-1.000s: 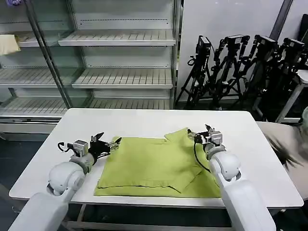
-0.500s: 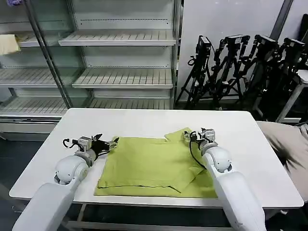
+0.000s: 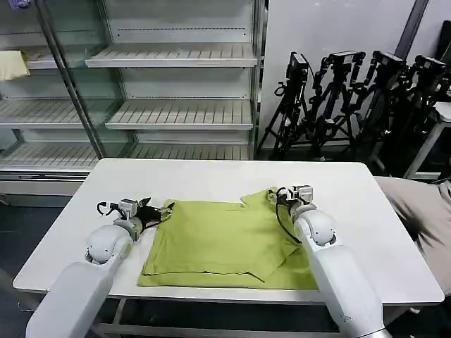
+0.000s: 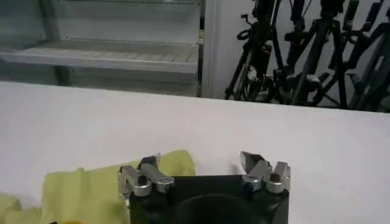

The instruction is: Fold and organize the clothes.

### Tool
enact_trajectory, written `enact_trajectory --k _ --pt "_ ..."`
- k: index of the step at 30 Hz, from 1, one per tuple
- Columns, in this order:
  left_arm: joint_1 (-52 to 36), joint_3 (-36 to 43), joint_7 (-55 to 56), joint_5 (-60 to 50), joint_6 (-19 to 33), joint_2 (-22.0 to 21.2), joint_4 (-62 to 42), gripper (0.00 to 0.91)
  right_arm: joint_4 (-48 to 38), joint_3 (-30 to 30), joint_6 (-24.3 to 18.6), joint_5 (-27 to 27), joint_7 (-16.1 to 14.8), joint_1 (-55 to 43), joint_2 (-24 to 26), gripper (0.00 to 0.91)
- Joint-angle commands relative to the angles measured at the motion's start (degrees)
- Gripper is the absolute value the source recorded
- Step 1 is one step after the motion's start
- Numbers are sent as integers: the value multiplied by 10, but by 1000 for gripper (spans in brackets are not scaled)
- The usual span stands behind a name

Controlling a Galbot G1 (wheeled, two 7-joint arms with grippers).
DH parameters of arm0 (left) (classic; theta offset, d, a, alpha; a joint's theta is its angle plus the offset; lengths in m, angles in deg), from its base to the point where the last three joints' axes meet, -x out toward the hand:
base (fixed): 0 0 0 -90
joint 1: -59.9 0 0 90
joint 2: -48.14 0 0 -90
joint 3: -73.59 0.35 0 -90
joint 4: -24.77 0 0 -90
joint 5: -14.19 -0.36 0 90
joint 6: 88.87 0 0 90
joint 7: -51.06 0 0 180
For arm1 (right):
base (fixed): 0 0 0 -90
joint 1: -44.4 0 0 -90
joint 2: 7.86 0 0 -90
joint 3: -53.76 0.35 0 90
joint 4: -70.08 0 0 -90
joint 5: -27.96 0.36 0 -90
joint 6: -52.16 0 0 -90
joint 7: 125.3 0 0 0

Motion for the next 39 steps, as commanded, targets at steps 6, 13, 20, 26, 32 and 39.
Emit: enact_trajectory --k 6,13,20,26,32,39 --pt "-1 5 -7 -7 -2 -4 -12 10 -9 -3 1 23 -9 1 -5 0" --pt "9 4 -10 -5 -2 -1 0 10 -9 -3 2 40 -13 3 -7 0" --pt "14 2 -13 -6 -1 -6 5 10 -8 2 0 41 -21 8 -8 0" --pt "15 -2 -15 -3 -1 -6 12 10 9 7 -10 29 -52 9 -8 0" --pt "23 -14 -18 8 0 13 38 10 83 12 -15 13 -70 24 15 0" --pt "72 -44 -10 32 -1 30 118 10 167 17 -5 19 -69 80 54 0"
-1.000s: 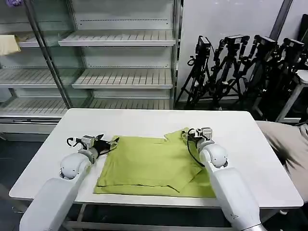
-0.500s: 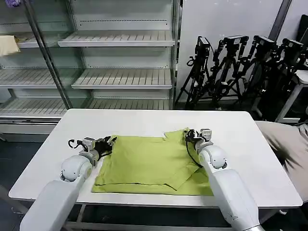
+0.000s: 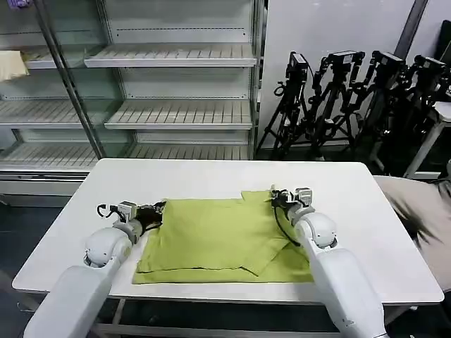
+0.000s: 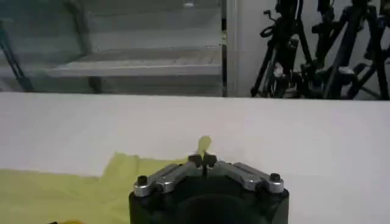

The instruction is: Fold and organize the clothes.

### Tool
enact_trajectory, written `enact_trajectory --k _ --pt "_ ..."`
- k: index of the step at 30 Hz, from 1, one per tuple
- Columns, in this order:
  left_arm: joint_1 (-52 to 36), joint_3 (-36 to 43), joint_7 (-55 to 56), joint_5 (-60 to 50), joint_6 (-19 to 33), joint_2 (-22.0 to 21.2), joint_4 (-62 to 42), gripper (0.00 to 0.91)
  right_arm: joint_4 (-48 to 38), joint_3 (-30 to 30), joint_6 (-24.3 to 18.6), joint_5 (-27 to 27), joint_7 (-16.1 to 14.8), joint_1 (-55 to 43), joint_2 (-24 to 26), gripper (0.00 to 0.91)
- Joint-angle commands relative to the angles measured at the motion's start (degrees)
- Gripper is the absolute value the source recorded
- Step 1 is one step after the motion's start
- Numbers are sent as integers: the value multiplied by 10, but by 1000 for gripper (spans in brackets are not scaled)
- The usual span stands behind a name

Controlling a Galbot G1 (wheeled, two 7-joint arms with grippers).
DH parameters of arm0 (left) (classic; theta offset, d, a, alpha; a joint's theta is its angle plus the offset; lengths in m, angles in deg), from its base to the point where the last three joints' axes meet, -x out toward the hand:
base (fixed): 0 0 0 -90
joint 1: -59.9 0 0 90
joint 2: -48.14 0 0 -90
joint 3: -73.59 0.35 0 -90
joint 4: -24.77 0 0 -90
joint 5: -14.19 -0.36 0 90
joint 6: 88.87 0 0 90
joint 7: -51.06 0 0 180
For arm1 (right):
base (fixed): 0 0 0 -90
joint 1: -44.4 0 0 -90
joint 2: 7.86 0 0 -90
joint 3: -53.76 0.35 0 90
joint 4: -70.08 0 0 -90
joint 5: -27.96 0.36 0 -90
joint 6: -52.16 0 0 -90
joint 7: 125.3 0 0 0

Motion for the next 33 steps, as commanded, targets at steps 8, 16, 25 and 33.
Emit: enact_trajectory --k 8,16,25,33 --pt "124 -79 7 34 3 30 173 10 168 26 2 10 -11 105 63 0" --pt "200 -126 6 39 15 17 218 10 200 51 -1 2 -15 163 66 0" --pt "233 -146 9 42 15 18 237 10 231 65 -4 -11 -19 217 63 0" --pt "254 -144 9 39 16 15 251 10 247 68 -4 -29 -15 233 49 0"
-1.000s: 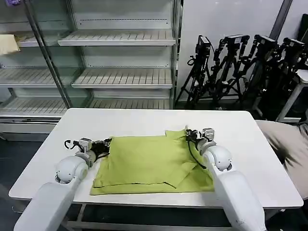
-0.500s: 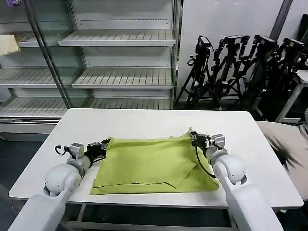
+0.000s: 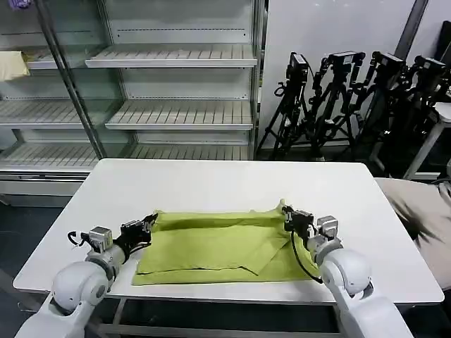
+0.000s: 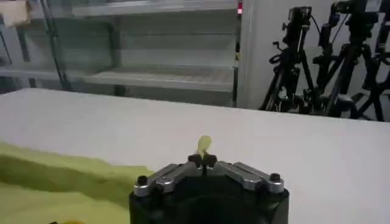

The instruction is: Fold and organize the clothes.

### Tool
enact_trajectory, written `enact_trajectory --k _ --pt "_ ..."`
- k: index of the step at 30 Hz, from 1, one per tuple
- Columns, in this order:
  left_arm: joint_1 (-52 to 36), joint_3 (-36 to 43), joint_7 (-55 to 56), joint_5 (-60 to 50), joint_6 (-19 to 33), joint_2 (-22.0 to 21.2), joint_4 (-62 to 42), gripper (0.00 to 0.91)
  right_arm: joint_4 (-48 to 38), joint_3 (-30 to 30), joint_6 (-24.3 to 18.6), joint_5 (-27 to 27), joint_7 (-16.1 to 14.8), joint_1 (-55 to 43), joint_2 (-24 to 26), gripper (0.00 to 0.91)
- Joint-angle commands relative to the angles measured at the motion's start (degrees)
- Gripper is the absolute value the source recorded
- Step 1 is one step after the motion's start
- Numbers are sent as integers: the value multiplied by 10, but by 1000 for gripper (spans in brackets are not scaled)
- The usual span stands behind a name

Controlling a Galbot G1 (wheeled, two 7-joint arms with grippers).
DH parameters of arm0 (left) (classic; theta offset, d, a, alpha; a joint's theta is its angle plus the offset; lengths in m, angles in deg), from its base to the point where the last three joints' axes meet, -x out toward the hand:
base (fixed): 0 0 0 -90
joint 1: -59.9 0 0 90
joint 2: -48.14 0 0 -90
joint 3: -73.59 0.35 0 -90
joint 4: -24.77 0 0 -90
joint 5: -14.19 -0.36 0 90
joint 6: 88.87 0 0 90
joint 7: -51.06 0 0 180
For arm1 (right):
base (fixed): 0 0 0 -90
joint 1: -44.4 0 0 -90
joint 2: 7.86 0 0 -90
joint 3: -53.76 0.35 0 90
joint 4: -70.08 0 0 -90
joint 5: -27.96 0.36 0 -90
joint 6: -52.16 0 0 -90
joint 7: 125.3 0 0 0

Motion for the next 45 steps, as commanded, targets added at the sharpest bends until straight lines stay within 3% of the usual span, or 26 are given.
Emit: enact_trajectory --k 1,5,16,27,45 --pt "46 -15 -1 1 2 -1 33 10 31 5 1 -11 1 35 -1 0" --pt "49 -18 -2 4 2 0 30 10 40 9 7 -43 8 42 2 0" --pt "64 -17 -5 4 3 1 33 10 43 13 7 -37 7 47 8 0" --pt "80 -24 -6 4 3 8 46 10 106 22 7 -30 8 86 13 0" --pt "97 -27 -6 -5 4 14 48 10 91 30 7 -36 4 92 18 0"
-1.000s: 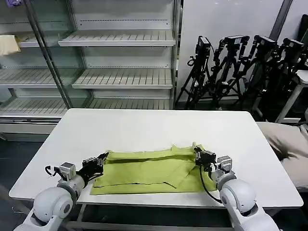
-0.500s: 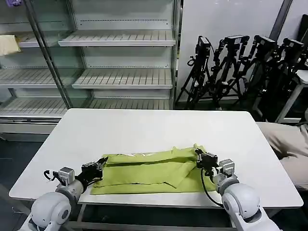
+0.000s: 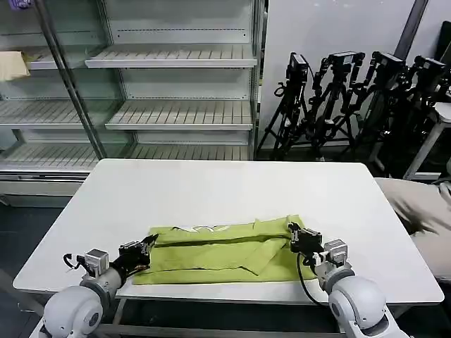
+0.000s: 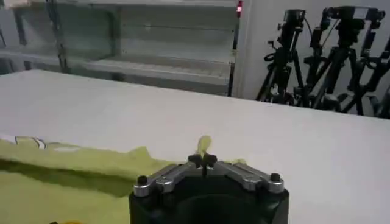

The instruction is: Fold and organize the clothes.

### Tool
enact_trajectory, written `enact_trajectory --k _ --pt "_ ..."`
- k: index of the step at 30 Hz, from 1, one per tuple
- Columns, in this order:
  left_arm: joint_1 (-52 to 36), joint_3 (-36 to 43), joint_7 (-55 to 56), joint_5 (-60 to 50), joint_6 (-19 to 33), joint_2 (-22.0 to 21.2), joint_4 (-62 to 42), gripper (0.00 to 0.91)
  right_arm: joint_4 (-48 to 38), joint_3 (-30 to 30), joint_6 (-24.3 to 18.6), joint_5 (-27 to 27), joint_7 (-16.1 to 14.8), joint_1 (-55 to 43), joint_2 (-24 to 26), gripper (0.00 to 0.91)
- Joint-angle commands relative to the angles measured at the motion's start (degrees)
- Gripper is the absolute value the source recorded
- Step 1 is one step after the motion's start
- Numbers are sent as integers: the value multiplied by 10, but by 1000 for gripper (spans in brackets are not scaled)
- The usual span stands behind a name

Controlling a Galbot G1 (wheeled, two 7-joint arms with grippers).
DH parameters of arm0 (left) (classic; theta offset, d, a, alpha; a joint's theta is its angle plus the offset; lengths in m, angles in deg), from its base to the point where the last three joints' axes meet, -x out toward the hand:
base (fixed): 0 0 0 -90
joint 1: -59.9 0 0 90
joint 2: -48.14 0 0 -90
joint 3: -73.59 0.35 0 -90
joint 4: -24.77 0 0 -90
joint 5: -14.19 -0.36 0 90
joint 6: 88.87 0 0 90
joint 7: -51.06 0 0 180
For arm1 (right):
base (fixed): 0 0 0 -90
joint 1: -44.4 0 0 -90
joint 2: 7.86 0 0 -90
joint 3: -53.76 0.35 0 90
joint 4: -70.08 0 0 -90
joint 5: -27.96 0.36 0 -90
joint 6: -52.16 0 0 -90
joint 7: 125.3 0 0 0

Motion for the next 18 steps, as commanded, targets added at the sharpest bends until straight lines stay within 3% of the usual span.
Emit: enact_trajectory --k 1,18 --pt "8 1 0 -4 0 0 5 10 8 2 0 0 0 5 4 0" --pt "33 -16 -2 -1 -1 5 24 10 15 9 0 2 -3 20 7 0"
